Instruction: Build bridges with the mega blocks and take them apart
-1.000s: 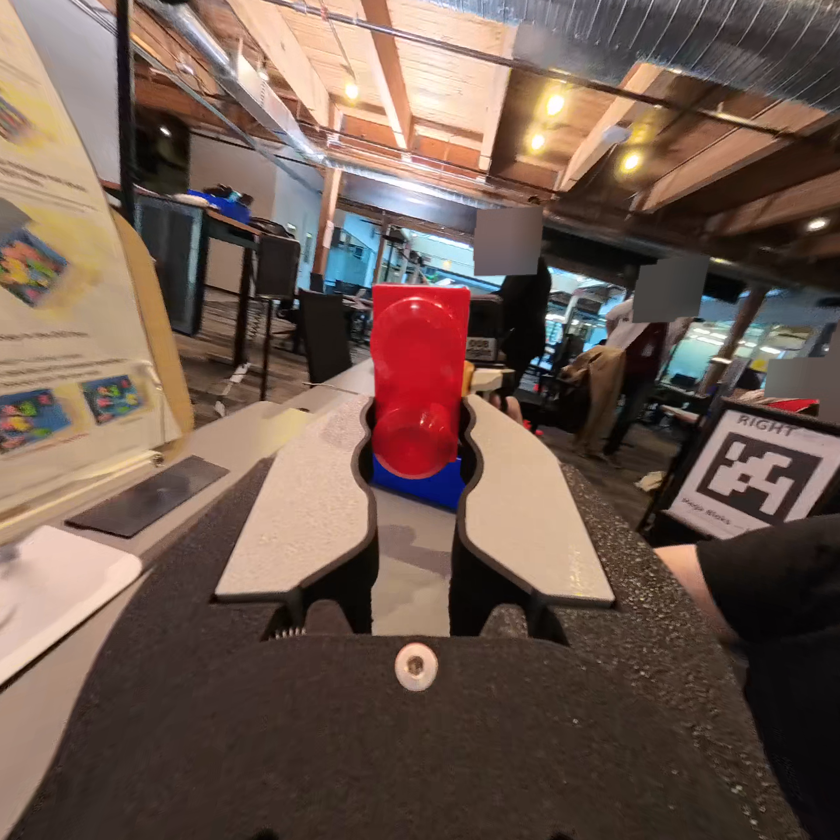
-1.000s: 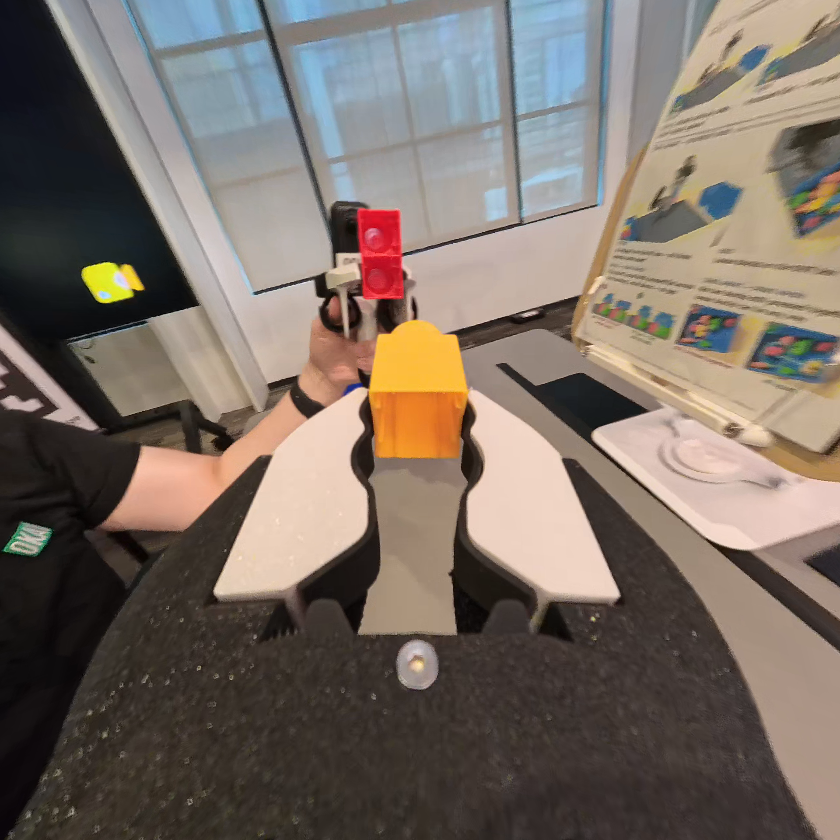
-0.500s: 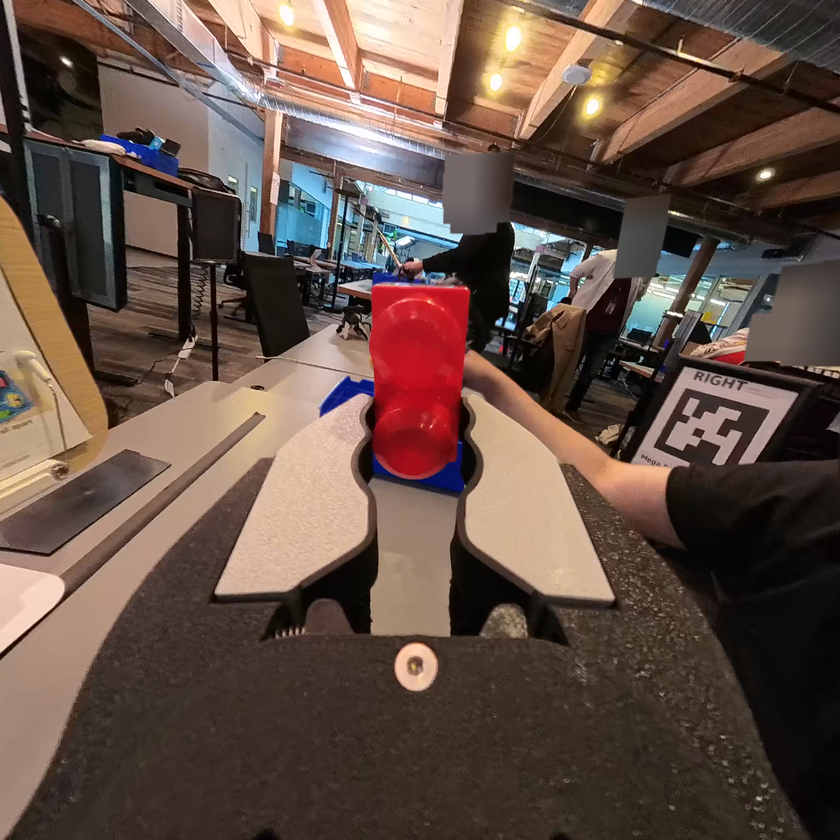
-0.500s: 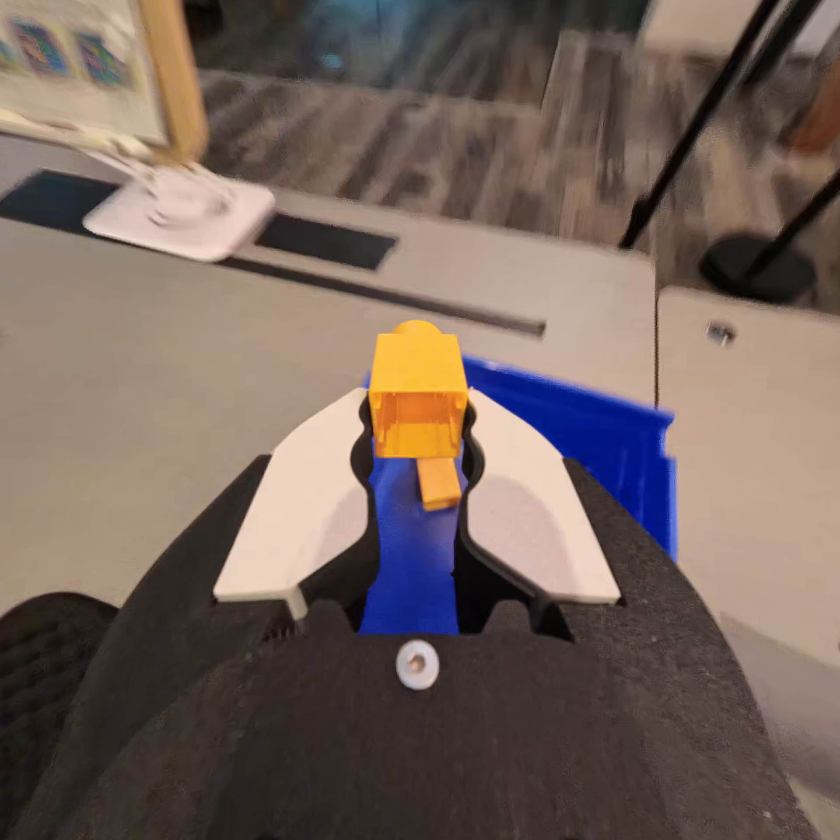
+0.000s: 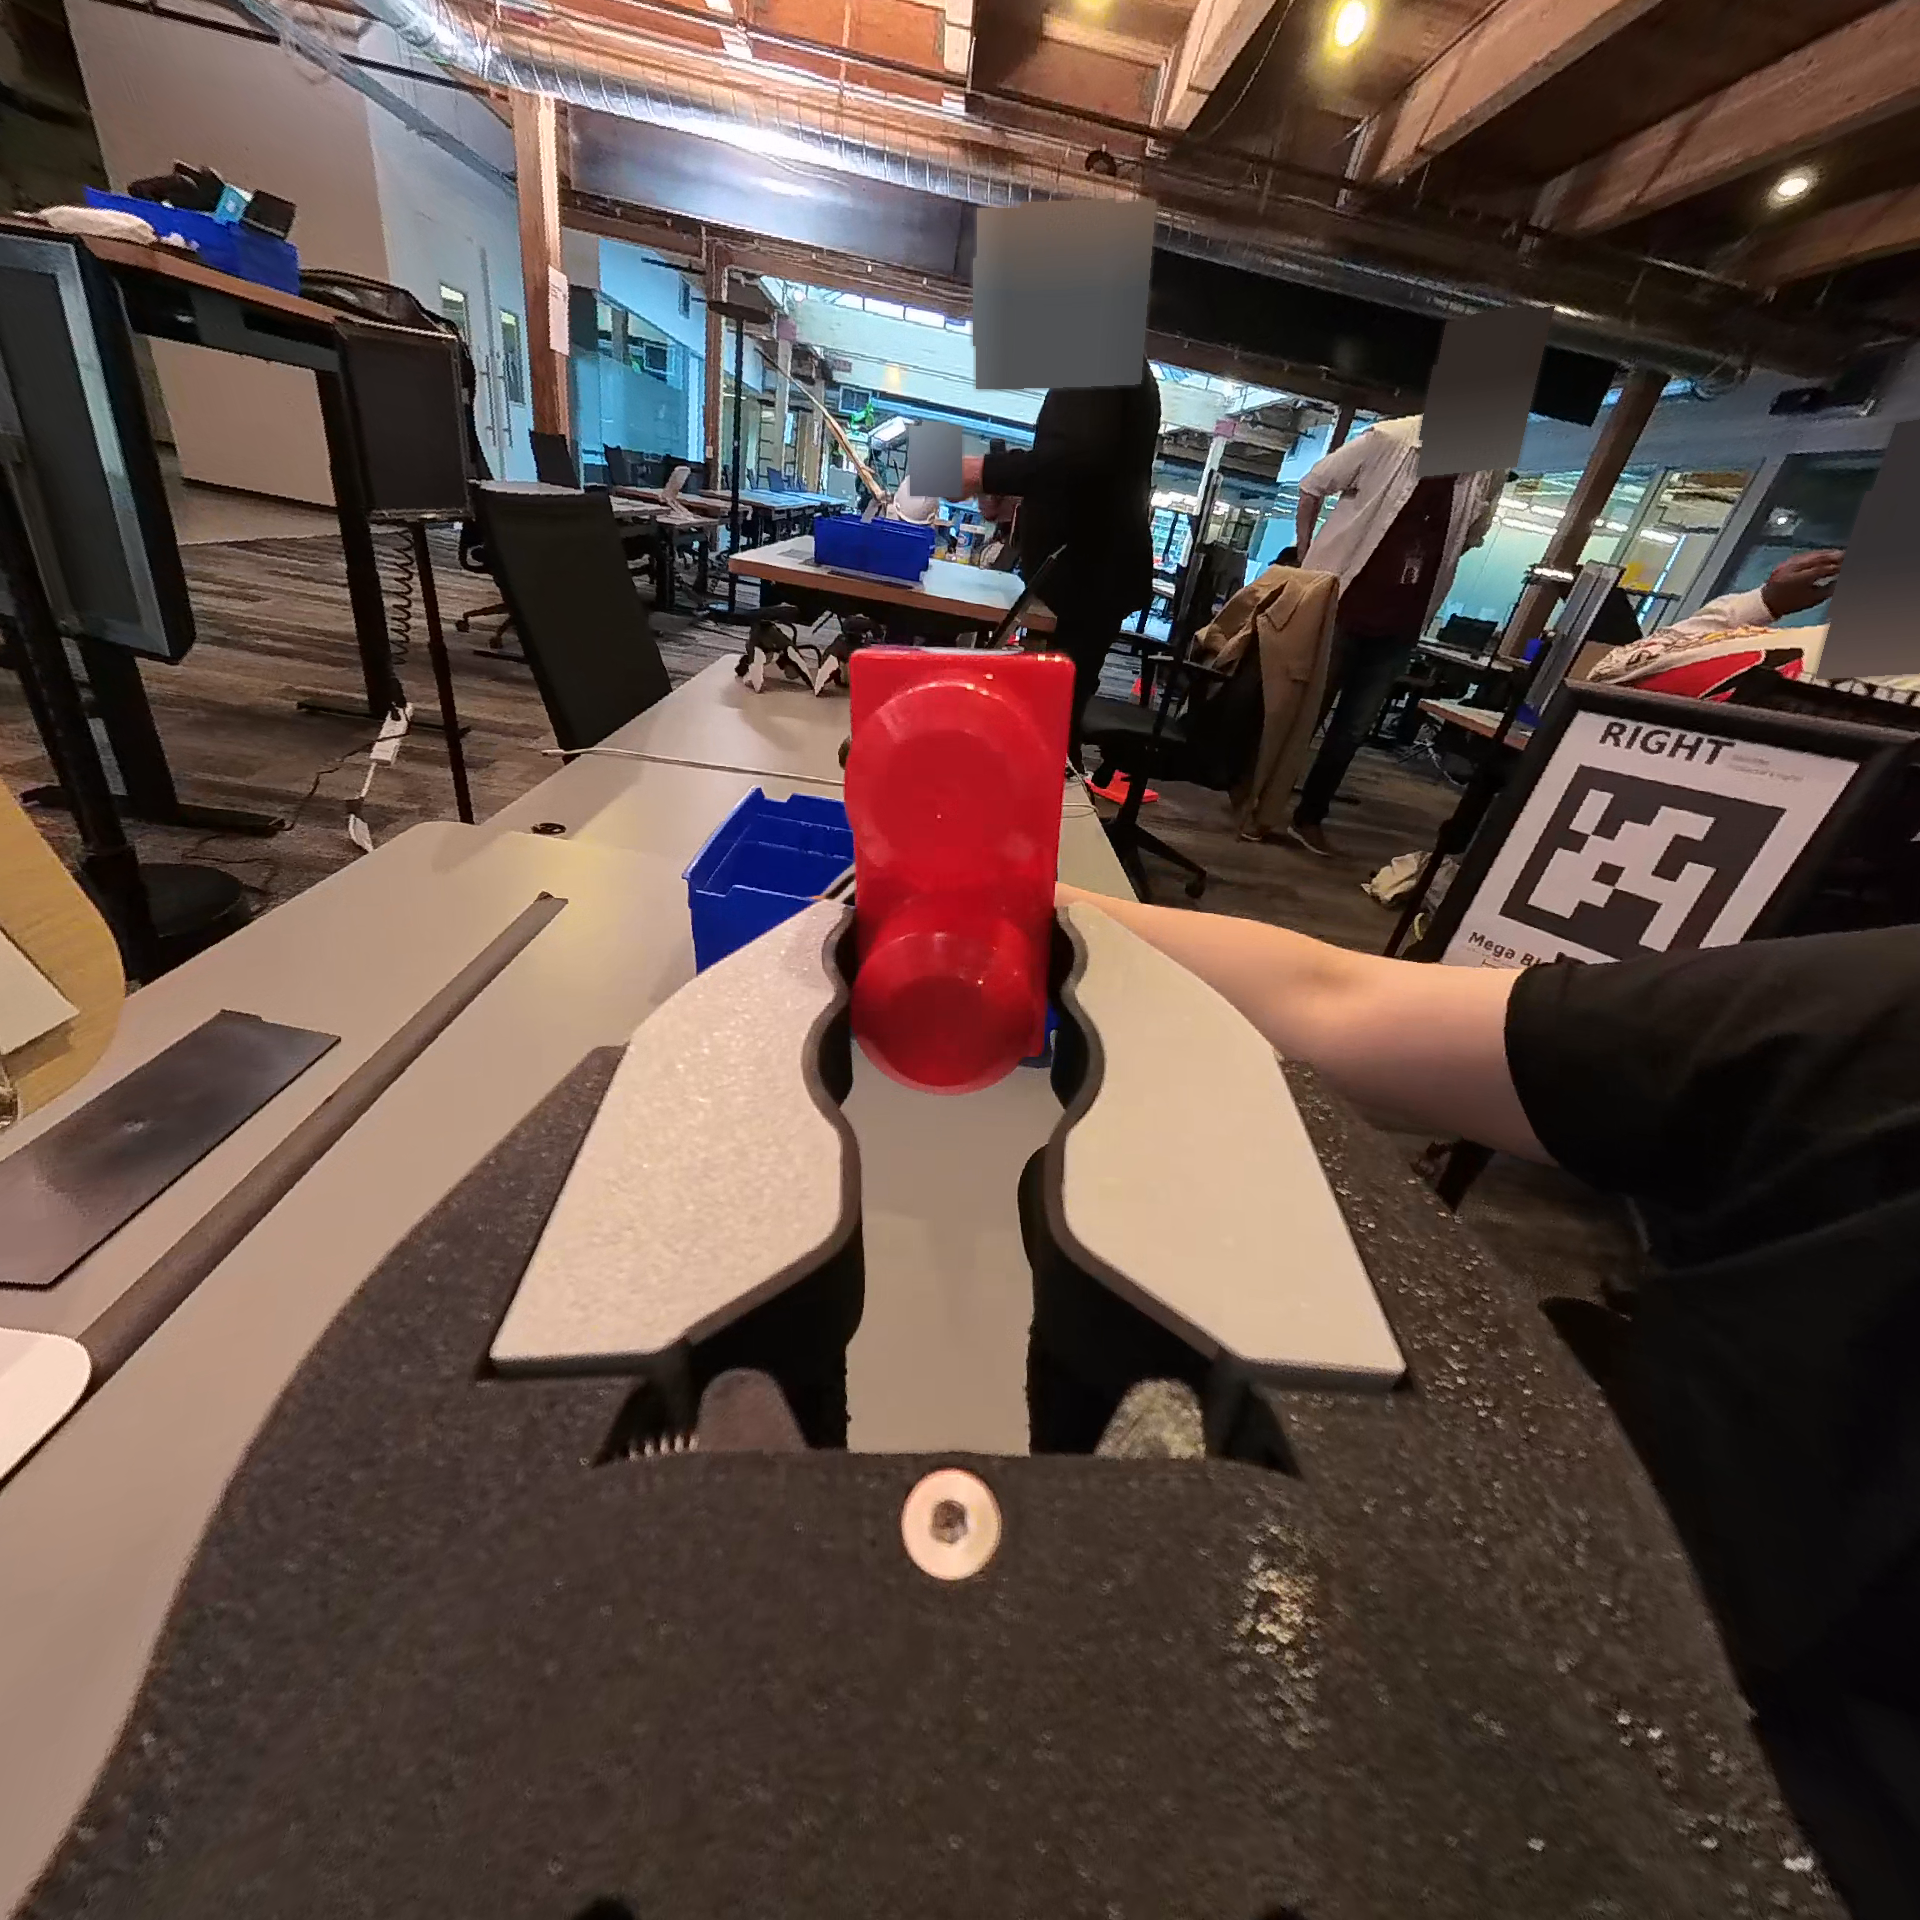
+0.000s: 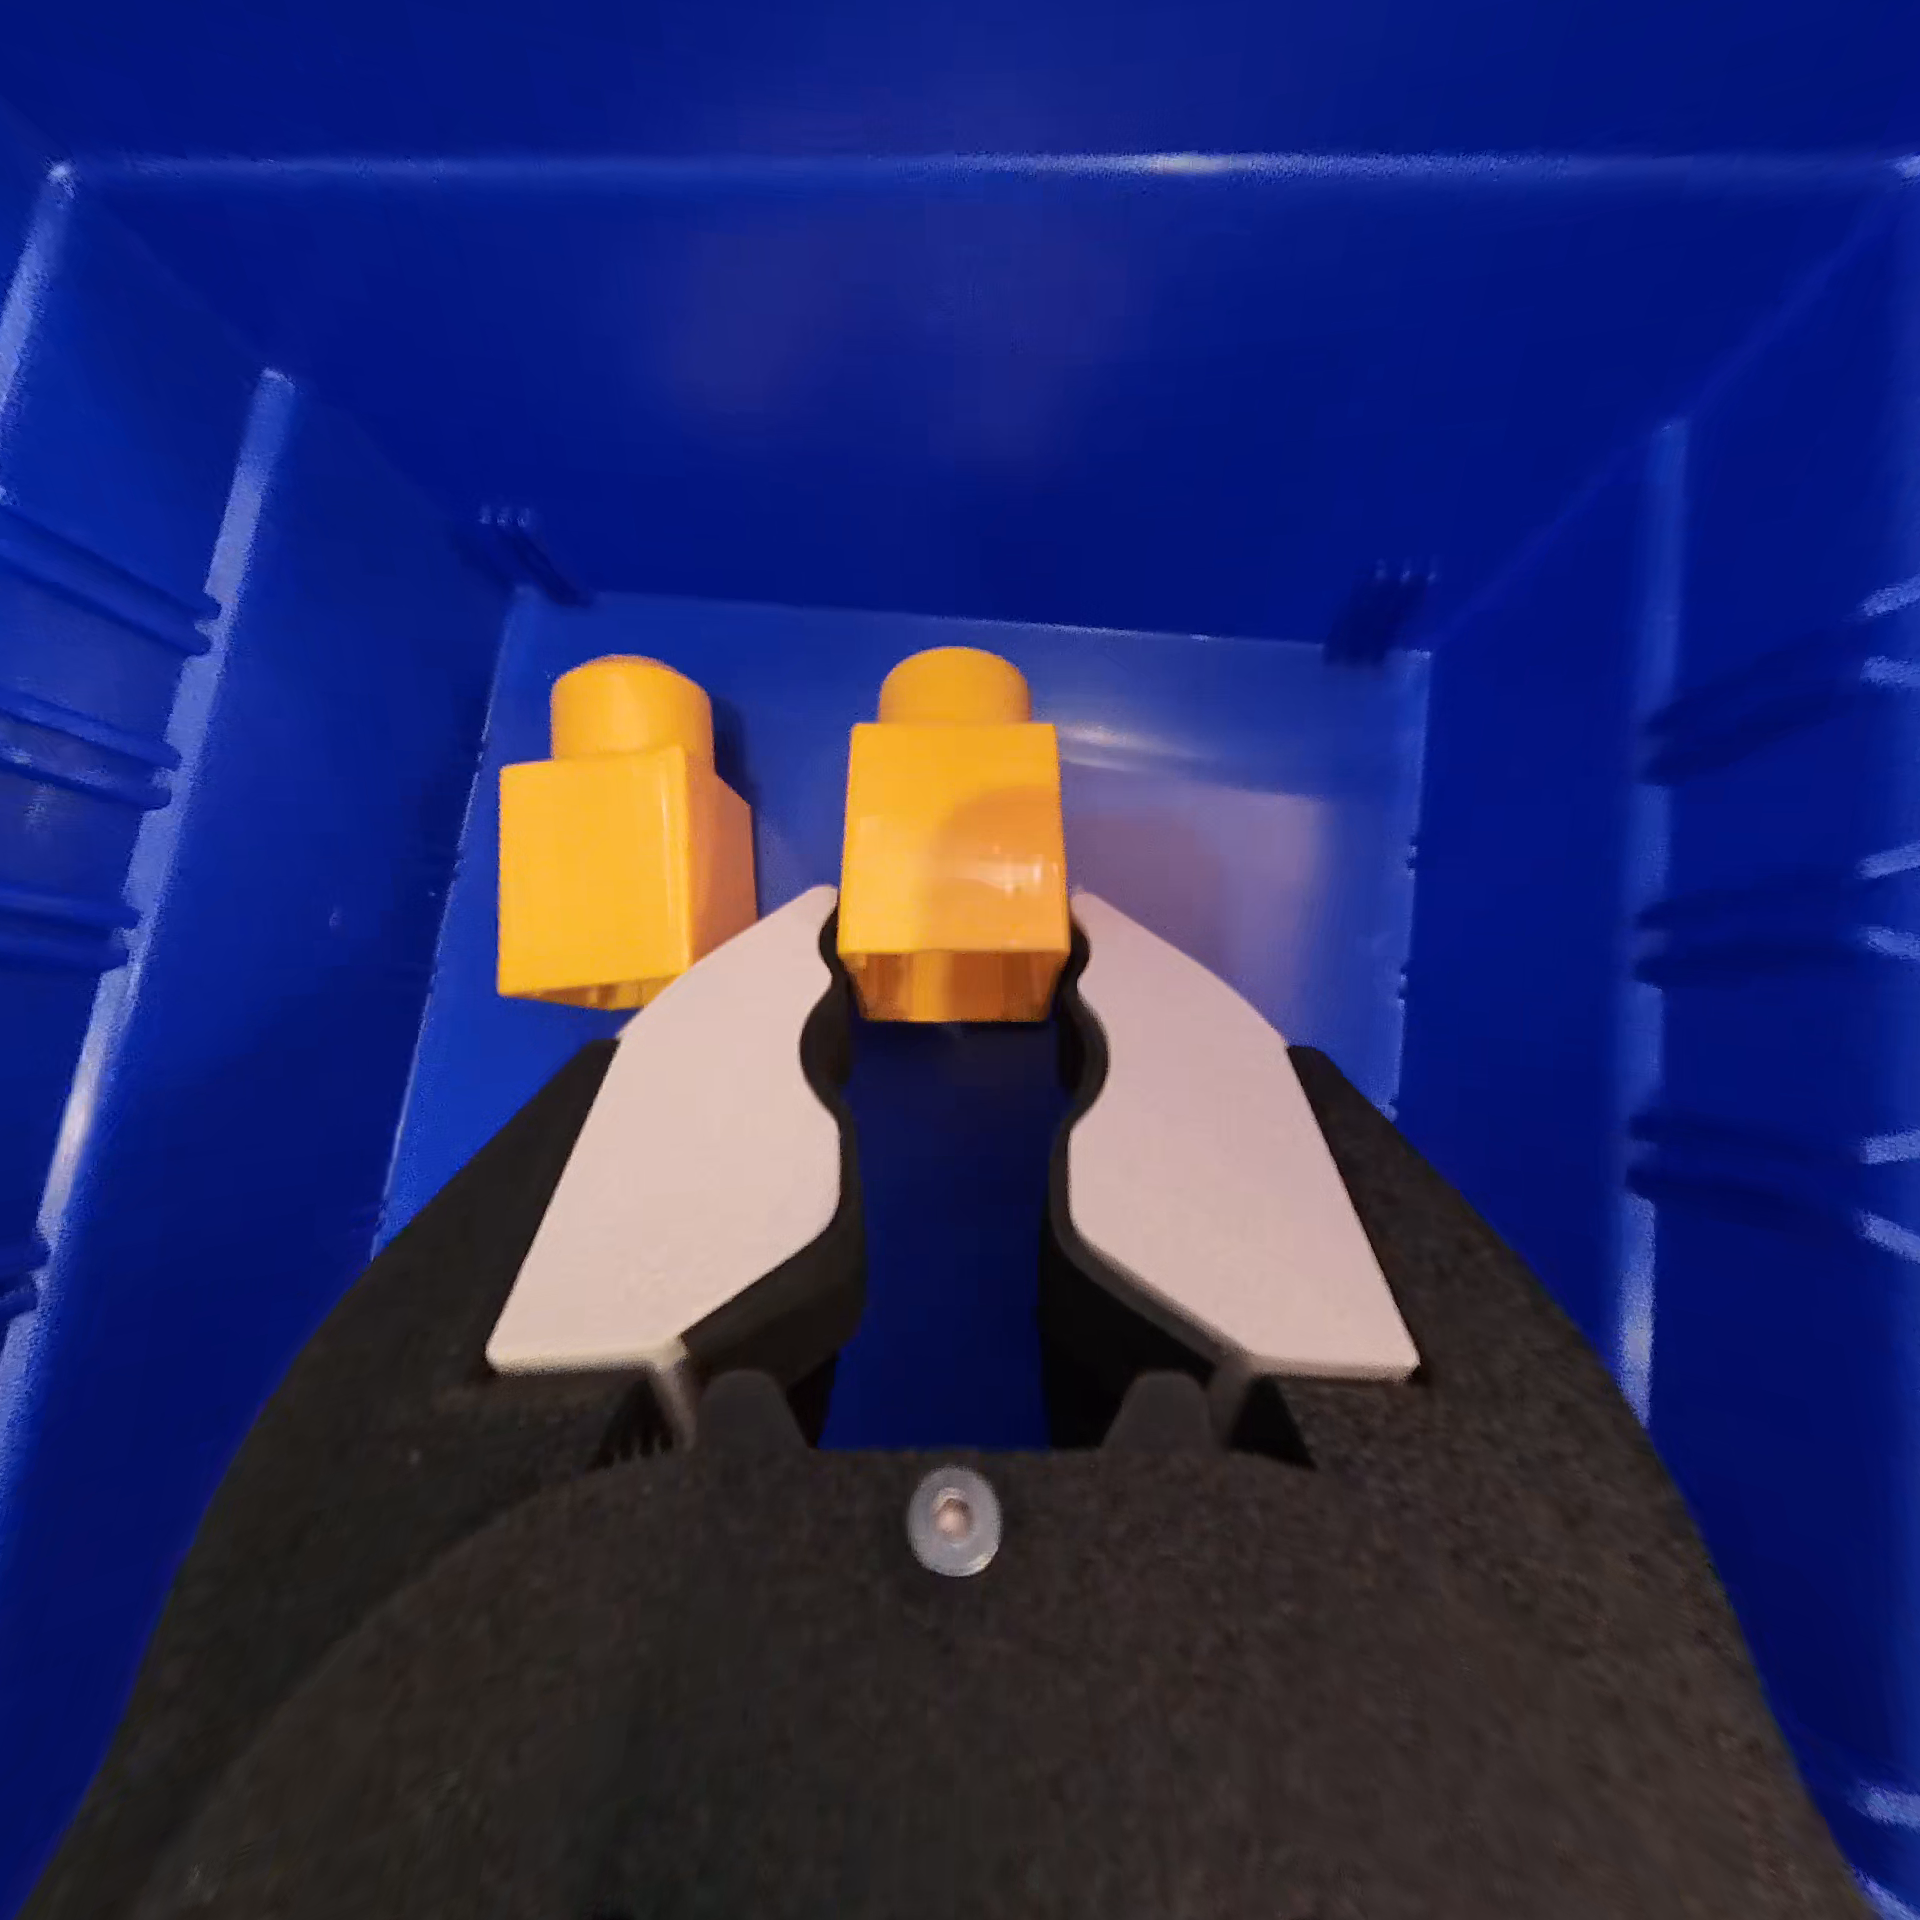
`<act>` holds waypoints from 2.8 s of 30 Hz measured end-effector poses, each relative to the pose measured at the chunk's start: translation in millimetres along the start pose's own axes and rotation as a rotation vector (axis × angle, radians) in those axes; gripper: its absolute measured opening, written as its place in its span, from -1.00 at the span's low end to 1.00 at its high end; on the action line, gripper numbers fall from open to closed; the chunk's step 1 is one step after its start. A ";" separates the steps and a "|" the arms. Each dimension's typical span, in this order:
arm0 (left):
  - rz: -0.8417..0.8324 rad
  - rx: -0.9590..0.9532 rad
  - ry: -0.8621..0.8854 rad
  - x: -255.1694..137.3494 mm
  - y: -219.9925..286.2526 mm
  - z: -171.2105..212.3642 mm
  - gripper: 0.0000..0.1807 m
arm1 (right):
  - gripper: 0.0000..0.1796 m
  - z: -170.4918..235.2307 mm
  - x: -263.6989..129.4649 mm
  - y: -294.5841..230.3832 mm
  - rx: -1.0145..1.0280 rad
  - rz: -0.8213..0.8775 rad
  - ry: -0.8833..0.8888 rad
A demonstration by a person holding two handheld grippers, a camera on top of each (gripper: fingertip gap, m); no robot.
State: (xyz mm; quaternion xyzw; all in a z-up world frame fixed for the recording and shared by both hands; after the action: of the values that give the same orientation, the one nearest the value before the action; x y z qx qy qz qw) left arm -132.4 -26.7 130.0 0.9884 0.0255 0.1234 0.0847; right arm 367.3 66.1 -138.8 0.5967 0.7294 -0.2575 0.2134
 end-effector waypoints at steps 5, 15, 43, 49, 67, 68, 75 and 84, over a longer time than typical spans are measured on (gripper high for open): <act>-0.012 -0.013 -0.004 -0.6 -5.0 2.7 -0.62 | -0.52 -21.4 -23.2 -3.5 -0.014 -0.026 0.071; -0.049 0.042 -0.246 33.9 -9.2 58.4 -0.62 | -0.41 -157.2 -162.3 -267.9 -0.437 -0.710 0.403; 0.016 0.071 -0.421 58.1 9.7 100.2 -0.37 | -0.60 -125.1 -174.5 -336.5 -0.685 -0.755 0.309; -0.011 0.053 -0.405 52.0 1.2 94.6 -0.42 | -0.60 -133.9 -139.0 -98.3 -0.479 0.102 0.356; -0.015 0.096 -0.462 50.8 1.1 102.7 -0.45 | -0.60 -30.1 -33.9 31.9 -0.143 0.340 0.139; -0.015 0.095 -0.461 50.5 1.1 102.4 -0.45 | -0.60 -28.8 -32.8 31.8 -0.121 0.329 0.143; -0.015 0.094 -0.453 48.4 1.6 98.9 -0.46 | -0.59 -1.3 -29.7 31.4 -0.067 0.265 0.003; -0.042 0.103 -0.443 41.6 -3.1 92.3 -0.46 | -0.54 -55.0 -77.9 8.0 -0.206 0.320 0.151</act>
State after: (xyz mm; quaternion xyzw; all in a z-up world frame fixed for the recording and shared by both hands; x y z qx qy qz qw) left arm -69.3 -35.5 51.2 0.9936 0.0330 -0.0998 0.0403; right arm 390.3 42.8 -48.8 0.6974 0.6619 -0.0990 0.2564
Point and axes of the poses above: each gripper's, where its closed fingertips meet, x out along the fingers, z out of its underside, y = z × x across the jaws, the point moved 2 cm from there along -x, back along the fingers, and after that the axes turned 10 degrees about y, right-handed, at the moved point
